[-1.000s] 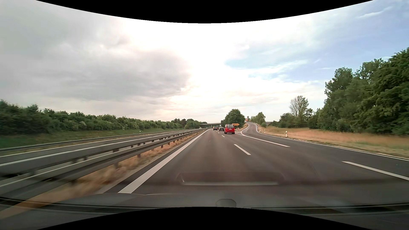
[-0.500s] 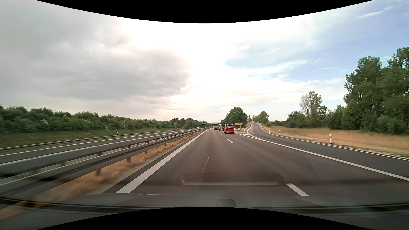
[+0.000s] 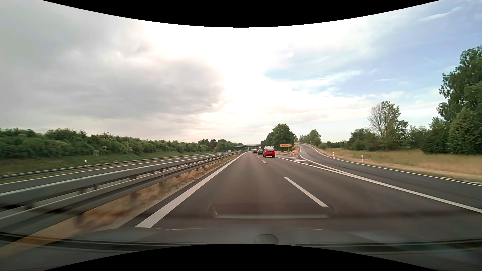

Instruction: Follow the waypoints while adhering to traffic rules and regulations

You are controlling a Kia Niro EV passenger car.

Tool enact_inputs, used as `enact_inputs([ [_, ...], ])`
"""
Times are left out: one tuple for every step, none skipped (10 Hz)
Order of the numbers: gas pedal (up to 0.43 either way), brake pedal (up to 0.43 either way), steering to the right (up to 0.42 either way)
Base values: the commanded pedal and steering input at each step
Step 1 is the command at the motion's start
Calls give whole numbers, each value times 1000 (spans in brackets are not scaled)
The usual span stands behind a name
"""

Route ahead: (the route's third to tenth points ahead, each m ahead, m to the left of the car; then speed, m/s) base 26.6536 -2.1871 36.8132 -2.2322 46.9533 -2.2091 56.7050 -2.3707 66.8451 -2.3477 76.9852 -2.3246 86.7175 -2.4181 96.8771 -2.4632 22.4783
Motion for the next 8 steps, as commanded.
enact_inputs([
  [287,0,-2],
  [280,0,-2],
  [260,0,-3],
  [260,0,-3],
  [260,0,-4],
  [260,0,-5],
  [260,0,-5],
  [260,0,-5],
])
